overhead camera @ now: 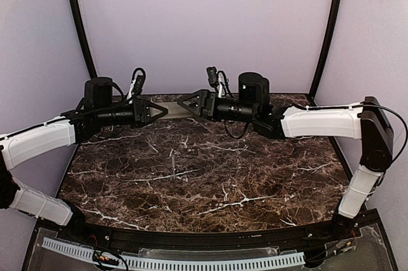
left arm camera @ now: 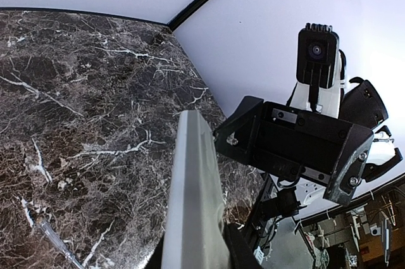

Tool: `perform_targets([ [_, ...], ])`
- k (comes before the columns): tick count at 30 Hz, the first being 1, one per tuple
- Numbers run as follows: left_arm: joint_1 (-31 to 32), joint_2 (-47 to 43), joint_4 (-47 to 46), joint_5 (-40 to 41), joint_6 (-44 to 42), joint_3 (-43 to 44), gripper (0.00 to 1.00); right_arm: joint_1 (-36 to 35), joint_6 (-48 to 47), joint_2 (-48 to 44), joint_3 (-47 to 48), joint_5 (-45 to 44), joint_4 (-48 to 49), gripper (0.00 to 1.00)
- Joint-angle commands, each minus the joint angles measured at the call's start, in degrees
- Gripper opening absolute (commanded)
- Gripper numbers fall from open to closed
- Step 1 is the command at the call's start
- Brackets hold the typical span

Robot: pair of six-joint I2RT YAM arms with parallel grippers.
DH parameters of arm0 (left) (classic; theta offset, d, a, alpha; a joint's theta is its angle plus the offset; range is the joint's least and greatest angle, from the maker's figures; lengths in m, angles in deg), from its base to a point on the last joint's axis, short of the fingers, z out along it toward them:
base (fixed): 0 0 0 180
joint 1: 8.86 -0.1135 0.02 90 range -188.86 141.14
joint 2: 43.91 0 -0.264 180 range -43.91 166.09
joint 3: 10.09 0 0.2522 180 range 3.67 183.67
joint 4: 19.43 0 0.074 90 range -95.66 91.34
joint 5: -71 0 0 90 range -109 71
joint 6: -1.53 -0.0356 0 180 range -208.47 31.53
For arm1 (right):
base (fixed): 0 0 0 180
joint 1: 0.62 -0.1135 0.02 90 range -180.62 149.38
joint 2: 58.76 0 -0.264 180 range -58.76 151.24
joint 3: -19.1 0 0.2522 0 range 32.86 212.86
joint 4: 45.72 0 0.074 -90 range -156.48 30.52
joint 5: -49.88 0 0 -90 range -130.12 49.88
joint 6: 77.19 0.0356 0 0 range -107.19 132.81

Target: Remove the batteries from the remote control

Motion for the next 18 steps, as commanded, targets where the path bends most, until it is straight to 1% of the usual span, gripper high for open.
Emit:
perform_targets([
  [1, 2.2, -3.5, -9.1, -11.4, -0.9, 0.8, 0.0, -0.7, 1.1, 3.2, -1.7, 3.7, -0.9, 0.84],
  [10, 2.2, -3.7, -9.0, -11.4, -1.2, 0.7, 0.0, -0.6, 0.6, 2.8, -1.8, 3.8, -1.4, 0.84],
  [18, 2.2, -3.8, -9.4, -11.8, -1.4, 0.6, 0.0, -0.5, 2.0, 3.7, -2.1, 7.7, 1.4, 0.84],
])
